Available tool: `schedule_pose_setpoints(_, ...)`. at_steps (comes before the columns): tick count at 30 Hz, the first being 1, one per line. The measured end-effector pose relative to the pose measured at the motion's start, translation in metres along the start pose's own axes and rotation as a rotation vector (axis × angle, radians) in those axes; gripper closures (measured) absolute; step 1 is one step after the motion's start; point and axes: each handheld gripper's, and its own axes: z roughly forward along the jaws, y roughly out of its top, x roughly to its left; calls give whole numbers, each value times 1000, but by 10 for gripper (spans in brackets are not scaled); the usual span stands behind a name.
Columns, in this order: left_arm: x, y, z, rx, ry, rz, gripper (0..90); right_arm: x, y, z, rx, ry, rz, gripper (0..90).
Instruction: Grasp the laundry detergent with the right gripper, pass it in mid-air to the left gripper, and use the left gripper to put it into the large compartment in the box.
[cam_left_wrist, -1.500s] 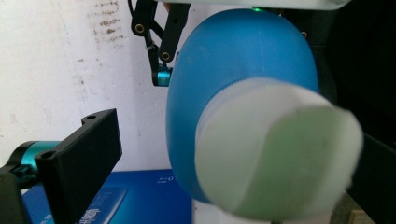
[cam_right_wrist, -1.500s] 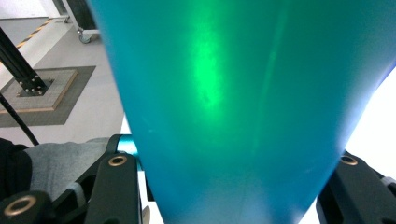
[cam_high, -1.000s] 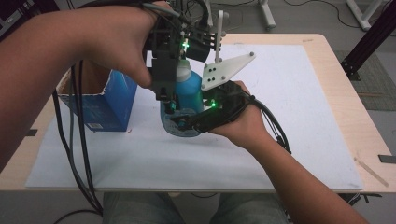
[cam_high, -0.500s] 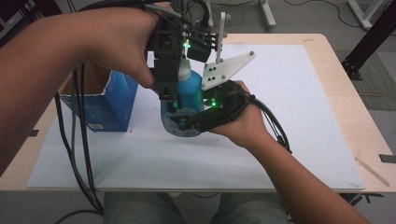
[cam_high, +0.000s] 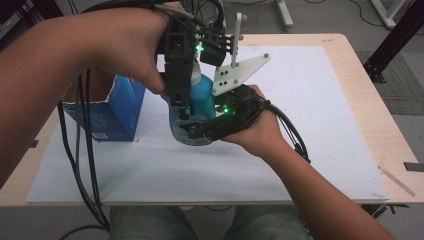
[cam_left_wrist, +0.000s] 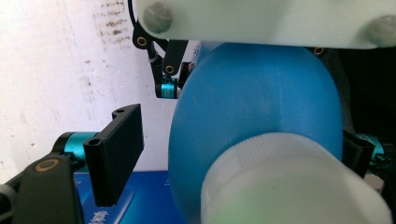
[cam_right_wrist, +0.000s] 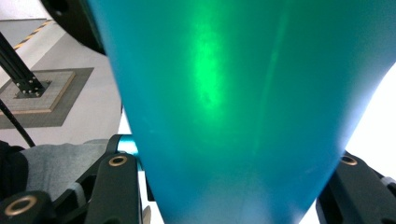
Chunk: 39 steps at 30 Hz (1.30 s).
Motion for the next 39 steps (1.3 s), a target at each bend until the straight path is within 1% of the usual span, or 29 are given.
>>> schedule_pose_setpoints(4,0,0,0,-4,5,-2,187,0,0,0,-2,1,0,458)
schedule_pose_setpoints(5,0,0,0,-5,4,-4,201,0,0,0,-3,0,0,458)
schedule_pose_setpoints(6,-1,1,0,-4,1,-2,219,0,0,0,-4,-1,0,458)
schedule_pose_setpoints(8,-1,1,0,-2,0,-1,224,0,0,0,-5,0,1,458)
schedule_pose_setpoints(9,-1,1,0,0,-8,-4,227,0,0,0,-6,0,0,458)
schedule_pose_setpoints(10,-1,1,0,-4,-16,-3,273,0,0,0,-7,-1,1,458)
schedule_pose_setpoints(11,-1,2,0,2,-23,3,290,-1,0,0,-9,-1,3,458)
schedule_pose_setpoints(13,-2,2,0,-3,-32,4,322,0,0,-1,-10,-2,6,459)
schedule_pose_setpoints(14,-2,3,-1,-2,-43,8,356,-1,0,-1,-11,-2,8,459)
schedule_pose_setpoints(15,-2,3,-1,-1,-35,15,370,-1,0,-2,-13,-2,7,459)
schedule_pose_setpoints(17,-3,4,-1,2,-31,22,374,-1,0,-2,-12,-3,9,459)
schedule_pose_setpoints(20,-2,4,-2,3,-34,20,377,-2,0,-2,-16,2,10,458)
schedule_pose_setpoints(23,-2,4,-1,29,-46,14,378,-1,-1,-2,-13,7,7,457)
schedule_pose_setpoints(25,-3,4,-1,25,-43,17,380,-1,-1,-2,-11,13,4,456)
schedule_pose_setpoints(29,-3,4,-4,4,-40,12,380,-3,0,-3,-31,10,-4,451)
schedule_pose_setpoints(33,-4,4,-4,2,-46,16,380,-2,0,-3,-28,22,-5,419)
schedule_pose_setpoints(36,-4,4,-3,17,-43,25,380,-2,-1,-6,-28,40,5,343)
schedule_pose_setpoints(37,-4,4,-3,20,-42,24,380,-2,-2,-8,-13,41,4,318)
schedule_pose_setpoints(39,-4,4,-3,20,-38,21,380,-2,-4,-10,-3,45,7,290)
